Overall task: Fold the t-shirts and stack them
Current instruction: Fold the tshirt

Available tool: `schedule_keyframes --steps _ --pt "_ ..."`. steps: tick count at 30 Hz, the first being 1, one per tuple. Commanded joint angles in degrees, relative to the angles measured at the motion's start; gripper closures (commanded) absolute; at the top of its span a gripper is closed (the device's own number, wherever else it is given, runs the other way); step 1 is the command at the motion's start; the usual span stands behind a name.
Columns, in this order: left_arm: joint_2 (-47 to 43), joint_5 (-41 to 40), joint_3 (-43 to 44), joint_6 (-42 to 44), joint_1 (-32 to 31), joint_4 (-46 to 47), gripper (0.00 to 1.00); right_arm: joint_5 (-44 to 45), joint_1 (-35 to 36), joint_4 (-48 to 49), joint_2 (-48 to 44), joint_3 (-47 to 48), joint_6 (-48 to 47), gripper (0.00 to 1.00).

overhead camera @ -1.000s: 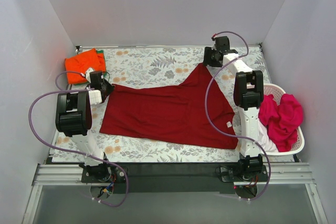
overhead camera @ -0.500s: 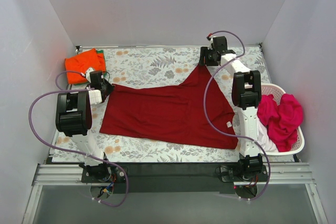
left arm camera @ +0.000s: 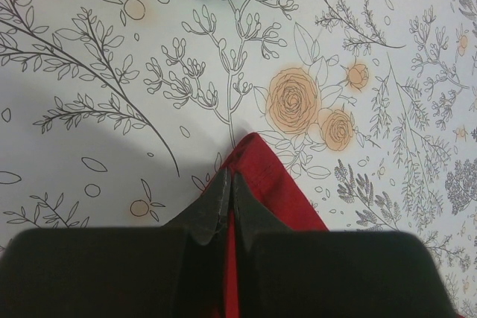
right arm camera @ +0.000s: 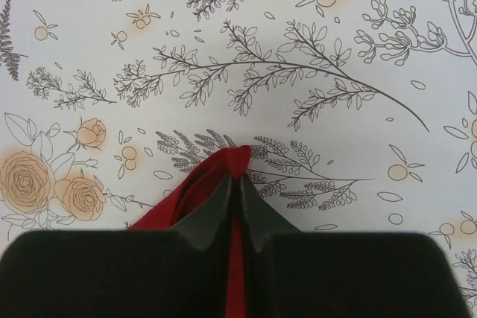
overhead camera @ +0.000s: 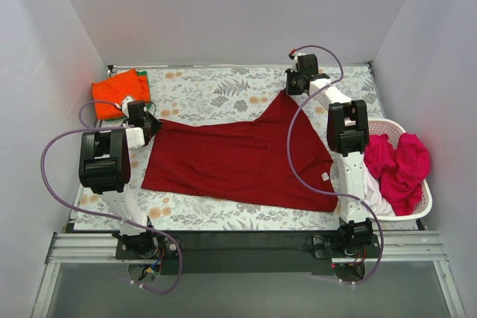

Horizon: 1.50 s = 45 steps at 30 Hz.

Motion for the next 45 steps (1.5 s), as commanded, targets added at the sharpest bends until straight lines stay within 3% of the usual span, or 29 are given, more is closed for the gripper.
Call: schedule_keyframes --steps 1,6,13,21,35,45 --pt "-0.57 -0.18 1.67 0.69 0.32 -0.78 1.00 1.12 0.58 -4.20 -1.58 -2.49 -0.13 0.99" --pt "-1.19 0.34 1.67 0.69 0.32 -1.13 1.00 0.95 0.67 -2.10 -7.64 -7.14 0.57 0.99" --pt "-5.23 1.22 0.79 1.65 0.23 -2.36 1.00 1.65 0.84 6.34 -26.34 -24.53 1.19 0.99" --pt "-8.83 2.80 -0.09 2.18 0.32 -3.33 1.00 1.39 1.02 12.67 -41.57 -43.16 2.24 0.99" --pt "-18.94 0.34 -4.22 3.24 0.50 -5.87 1.00 3.76 2.86 12.42 -61.78 -61.10 3.30 0.99" --pt "-24.39 -0.62 -8.70 2.88 0.50 -6.67 1.00 10.00 2.95 6.18 -77.08 -67.18 3.03 0.99"
